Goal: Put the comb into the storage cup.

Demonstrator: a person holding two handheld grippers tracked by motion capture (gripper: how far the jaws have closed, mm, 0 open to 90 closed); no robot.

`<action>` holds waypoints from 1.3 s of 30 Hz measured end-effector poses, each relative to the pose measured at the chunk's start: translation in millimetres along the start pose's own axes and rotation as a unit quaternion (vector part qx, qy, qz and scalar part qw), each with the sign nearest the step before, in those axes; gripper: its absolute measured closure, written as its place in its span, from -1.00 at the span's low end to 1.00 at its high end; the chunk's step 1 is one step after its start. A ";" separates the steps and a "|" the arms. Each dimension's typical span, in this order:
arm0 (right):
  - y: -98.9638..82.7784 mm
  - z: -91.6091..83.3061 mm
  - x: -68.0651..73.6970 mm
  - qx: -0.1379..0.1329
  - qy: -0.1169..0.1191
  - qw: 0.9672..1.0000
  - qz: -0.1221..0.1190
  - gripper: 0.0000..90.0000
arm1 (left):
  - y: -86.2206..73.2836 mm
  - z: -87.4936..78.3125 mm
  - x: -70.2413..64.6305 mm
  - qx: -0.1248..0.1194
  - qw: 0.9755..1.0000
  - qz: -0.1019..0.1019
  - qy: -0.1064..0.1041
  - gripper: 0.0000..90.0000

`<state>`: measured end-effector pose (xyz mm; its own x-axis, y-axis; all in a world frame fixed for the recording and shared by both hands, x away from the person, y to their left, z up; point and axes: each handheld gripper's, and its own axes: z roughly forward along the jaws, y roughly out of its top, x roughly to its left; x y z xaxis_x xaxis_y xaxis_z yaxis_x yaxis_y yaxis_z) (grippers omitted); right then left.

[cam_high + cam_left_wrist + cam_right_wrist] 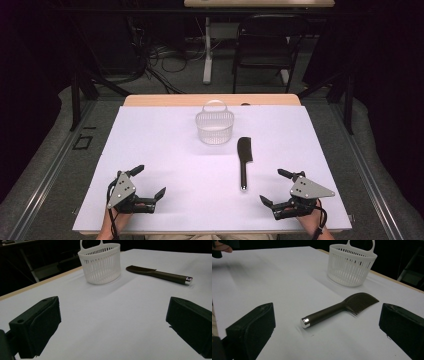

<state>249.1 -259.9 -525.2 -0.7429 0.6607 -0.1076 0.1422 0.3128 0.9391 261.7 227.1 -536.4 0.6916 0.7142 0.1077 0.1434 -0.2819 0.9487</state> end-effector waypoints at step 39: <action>25.1 53.8 -3.8 0.046 0.028 0.998 0.011 -1.00 | 0.6 9.5 -2.6 0.009 1.000 0.002 -0.010 -1.00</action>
<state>290.7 -217.8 -518.8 -0.7745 0.6291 -0.0659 0.2167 0.3617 0.9067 266.8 219.0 -538.9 0.7059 0.7003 0.1060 0.1533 -0.2972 0.9424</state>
